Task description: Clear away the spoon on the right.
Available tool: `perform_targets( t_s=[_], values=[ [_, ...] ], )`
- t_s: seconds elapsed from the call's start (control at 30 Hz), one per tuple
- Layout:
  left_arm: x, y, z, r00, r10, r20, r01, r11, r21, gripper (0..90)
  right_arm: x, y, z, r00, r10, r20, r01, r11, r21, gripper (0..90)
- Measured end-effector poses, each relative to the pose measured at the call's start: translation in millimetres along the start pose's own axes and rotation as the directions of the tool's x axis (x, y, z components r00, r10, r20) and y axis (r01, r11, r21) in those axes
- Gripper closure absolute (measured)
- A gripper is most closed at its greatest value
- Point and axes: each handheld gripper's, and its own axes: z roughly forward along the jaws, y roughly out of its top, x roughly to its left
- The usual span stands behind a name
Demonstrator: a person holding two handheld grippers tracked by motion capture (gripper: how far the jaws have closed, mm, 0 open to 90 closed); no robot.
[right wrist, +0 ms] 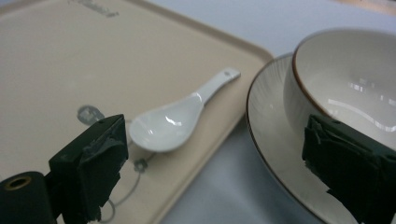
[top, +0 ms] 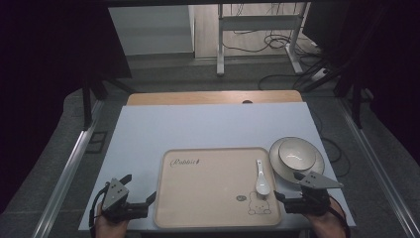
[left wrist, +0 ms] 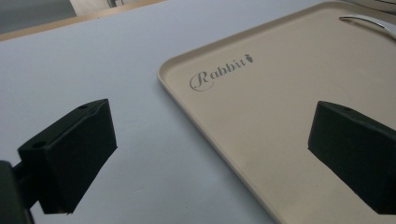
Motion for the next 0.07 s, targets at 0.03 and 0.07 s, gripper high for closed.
perform_targets(
  t_s=[0.03,0.07],
  values=[
    [-0.1,0.3,0.2,1.0000,0.000,0.001,0.000,1.0000,-0.001,0.9,-0.8,-1.0,0.8,1.0000,0.001,0.002,-0.001,1.0000,0.004,6.5],
    [-0.2,0.3,0.6,1.0000,0.001,0.001,-0.001,1.0000,0.000,0.8,-1.4,-1.2,1.2,1.0000,-0.002,0.006,0.002,1.0000,0.005,6.2]
  ],
)
